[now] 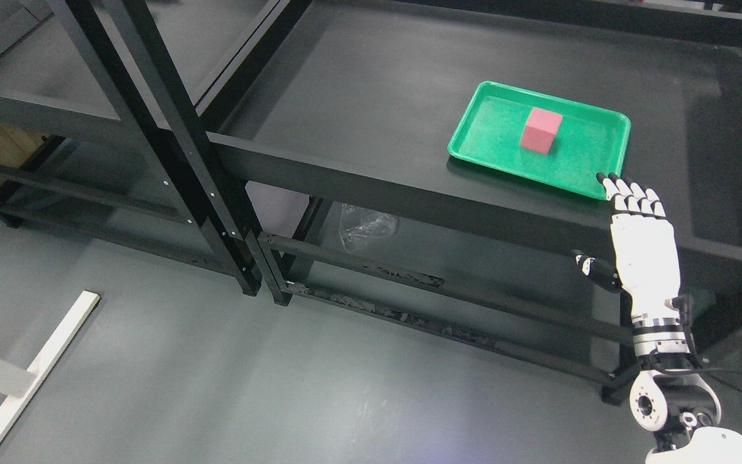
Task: Pick pink block from left shelf to tray
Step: 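Reach the right hand over the pink cube in the green tray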
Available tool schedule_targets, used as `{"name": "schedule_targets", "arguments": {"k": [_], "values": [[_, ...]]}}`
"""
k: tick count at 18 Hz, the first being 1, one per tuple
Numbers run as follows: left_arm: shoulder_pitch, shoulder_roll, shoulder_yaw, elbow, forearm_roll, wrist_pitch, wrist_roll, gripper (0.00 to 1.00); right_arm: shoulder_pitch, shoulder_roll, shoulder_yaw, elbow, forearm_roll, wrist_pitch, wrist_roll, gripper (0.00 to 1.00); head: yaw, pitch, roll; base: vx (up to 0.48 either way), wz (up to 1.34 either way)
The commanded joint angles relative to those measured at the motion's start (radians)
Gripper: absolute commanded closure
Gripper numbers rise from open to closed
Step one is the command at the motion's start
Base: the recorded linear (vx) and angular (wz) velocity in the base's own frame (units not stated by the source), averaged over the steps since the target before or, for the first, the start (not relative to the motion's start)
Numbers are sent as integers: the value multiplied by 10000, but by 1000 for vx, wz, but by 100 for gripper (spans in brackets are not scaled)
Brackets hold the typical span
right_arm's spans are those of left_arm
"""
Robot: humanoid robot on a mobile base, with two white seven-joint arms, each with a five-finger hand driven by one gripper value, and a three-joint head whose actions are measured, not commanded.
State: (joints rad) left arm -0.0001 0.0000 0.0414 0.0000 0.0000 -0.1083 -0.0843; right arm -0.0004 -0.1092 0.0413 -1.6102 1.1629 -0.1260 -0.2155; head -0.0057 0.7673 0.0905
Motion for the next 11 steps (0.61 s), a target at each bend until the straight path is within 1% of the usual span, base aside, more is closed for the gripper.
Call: {"name": "schedule_targets", "arguments": {"k": [1, 5, 11], "values": [[-229, 174, 0, -175, -15, -6, 0, 0, -318, 2, 78, -20, 428, -28, 84, 0, 0, 0, 0, 387, 222], [-229, 174, 0, -175, -15, -6, 0, 0, -302, 18, 62, -35, 428, -28, 298, 0, 0, 0, 0, 341, 210], [-229, 174, 0, -175, 0, -6, 0, 0, -287, 2, -30, -20, 413, -28, 2076, 0, 0, 0, 0, 340, 28]]}}
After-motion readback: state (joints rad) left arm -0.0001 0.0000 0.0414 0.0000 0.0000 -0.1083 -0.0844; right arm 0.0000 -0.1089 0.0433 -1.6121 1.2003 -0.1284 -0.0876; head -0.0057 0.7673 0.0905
